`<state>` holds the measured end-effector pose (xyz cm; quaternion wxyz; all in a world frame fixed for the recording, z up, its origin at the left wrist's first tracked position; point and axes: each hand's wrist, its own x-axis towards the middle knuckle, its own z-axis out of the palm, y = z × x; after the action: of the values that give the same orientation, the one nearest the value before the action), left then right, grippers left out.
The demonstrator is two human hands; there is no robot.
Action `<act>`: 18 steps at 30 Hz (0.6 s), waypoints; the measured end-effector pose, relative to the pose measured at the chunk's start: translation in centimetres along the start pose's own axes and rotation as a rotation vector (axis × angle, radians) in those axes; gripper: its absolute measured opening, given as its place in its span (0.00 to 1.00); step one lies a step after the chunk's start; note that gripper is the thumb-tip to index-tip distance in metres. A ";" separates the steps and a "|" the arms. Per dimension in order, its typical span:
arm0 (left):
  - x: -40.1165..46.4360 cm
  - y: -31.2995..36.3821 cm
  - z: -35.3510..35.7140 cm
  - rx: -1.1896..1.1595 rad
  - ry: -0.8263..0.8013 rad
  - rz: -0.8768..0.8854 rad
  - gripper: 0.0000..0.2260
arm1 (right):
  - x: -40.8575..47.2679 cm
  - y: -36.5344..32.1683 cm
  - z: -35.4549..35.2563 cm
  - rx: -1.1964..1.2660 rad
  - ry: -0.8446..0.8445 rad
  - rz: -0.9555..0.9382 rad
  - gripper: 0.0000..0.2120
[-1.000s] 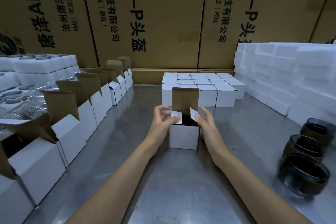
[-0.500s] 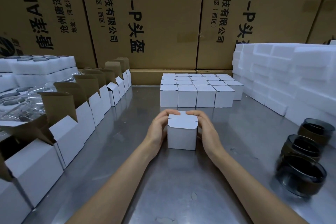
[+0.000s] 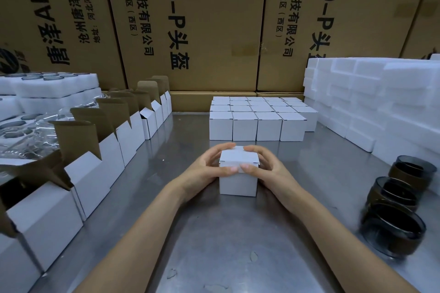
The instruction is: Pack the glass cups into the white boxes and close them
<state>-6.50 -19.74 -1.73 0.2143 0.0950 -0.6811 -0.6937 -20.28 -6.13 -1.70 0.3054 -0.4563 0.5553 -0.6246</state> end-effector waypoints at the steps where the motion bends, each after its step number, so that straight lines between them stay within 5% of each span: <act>1: 0.0 0.0 -0.1 0.013 0.015 0.005 0.26 | 0.0 0.0 0.1 0.022 0.018 -0.006 0.22; 12: 0.1 1.0 1.2 0.091 0.232 0.061 0.20 | 0.3 -0.4 1.1 -0.057 0.147 -0.075 0.19; 18: -0.2 1.2 1.4 0.121 0.219 0.064 0.18 | 0.2 -0.6 1.4 -0.081 0.169 -0.109 0.16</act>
<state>-6.67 -18.37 -0.47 0.3032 0.1612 -0.6969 -0.6295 -19.03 -6.81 -1.13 0.2043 -0.4436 0.5783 -0.6536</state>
